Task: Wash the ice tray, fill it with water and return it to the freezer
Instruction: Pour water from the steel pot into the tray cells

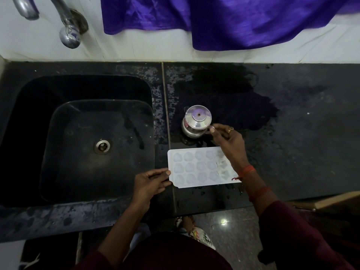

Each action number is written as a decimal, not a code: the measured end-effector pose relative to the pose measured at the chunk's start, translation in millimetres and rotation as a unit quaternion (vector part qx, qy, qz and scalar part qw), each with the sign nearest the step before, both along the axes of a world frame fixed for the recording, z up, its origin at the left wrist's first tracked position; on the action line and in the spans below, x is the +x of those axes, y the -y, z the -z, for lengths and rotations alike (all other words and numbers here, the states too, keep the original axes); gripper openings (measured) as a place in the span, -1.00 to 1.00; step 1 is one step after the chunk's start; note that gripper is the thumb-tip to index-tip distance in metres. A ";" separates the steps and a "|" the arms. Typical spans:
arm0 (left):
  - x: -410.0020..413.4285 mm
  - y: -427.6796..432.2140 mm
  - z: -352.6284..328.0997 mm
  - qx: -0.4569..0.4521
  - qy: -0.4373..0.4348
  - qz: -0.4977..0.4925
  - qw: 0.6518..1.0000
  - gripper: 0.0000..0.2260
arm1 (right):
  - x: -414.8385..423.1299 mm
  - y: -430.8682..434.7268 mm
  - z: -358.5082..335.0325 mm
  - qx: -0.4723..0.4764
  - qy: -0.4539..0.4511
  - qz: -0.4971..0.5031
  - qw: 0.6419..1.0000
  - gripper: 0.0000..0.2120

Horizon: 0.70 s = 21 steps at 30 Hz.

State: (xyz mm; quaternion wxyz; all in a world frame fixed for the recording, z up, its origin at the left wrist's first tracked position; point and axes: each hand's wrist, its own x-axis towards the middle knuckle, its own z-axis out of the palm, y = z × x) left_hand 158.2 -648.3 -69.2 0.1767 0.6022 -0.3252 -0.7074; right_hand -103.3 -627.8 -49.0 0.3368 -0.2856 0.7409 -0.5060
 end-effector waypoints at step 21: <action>-16.8 4.3 5.5 -0.073 -0.014 -0.026 0.997 -0.90 | -34.4 -102.6 17.7 0.220 -0.198 0.058 0.953 -0.73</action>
